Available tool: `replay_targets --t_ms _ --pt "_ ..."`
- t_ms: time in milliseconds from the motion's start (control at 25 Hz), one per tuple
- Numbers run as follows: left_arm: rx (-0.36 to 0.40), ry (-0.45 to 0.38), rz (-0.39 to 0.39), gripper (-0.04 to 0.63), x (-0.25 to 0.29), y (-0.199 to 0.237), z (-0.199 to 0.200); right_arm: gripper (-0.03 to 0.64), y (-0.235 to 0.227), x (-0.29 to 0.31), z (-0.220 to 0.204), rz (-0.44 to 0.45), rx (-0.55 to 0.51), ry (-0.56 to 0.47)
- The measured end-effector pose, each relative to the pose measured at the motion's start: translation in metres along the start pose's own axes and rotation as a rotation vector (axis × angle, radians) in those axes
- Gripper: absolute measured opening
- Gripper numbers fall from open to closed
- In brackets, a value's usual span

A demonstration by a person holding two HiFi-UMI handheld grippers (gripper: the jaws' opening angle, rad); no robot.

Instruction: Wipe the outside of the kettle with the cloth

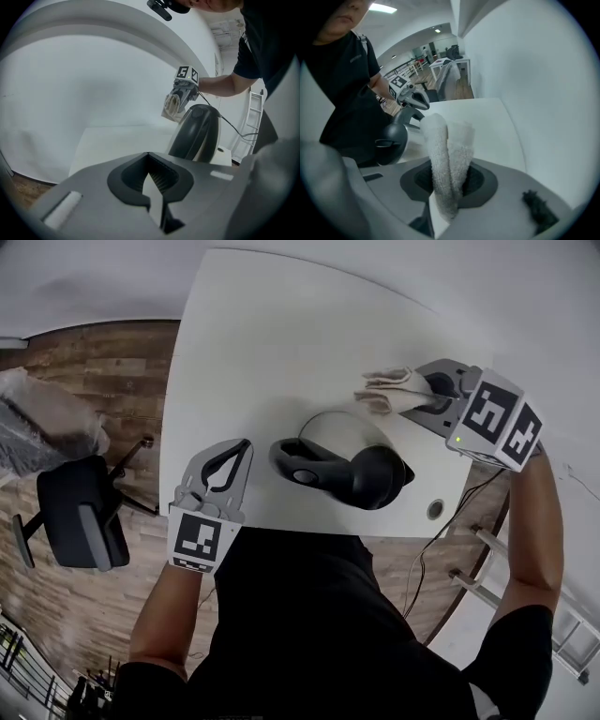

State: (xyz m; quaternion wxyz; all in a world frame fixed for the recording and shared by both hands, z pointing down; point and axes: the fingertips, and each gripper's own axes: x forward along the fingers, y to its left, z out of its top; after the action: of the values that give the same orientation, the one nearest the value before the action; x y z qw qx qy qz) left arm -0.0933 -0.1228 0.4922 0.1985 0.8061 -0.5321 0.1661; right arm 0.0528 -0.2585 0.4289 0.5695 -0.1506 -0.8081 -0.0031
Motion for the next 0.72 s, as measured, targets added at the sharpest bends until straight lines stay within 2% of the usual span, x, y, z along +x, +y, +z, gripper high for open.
replay_targets --t_ms 160,480,600,720 --pt "-0.010 0.014 0.011 0.006 -0.008 -0.003 -0.012 0.098 -0.002 0.068 0.018 0.137 -0.131 0.116" --pt "-0.070 0.013 0.018 0.006 -0.013 0.003 -0.023 0.098 -0.005 0.147 0.000 0.292 -0.185 0.307" --pt "-0.085 0.018 0.020 0.006 -0.015 0.007 -0.026 0.098 0.000 0.148 0.001 0.315 -0.179 0.311" --pt "-0.069 0.013 0.007 0.008 -0.014 0.008 -0.025 0.098 0.006 0.132 0.013 0.319 -0.176 0.274"
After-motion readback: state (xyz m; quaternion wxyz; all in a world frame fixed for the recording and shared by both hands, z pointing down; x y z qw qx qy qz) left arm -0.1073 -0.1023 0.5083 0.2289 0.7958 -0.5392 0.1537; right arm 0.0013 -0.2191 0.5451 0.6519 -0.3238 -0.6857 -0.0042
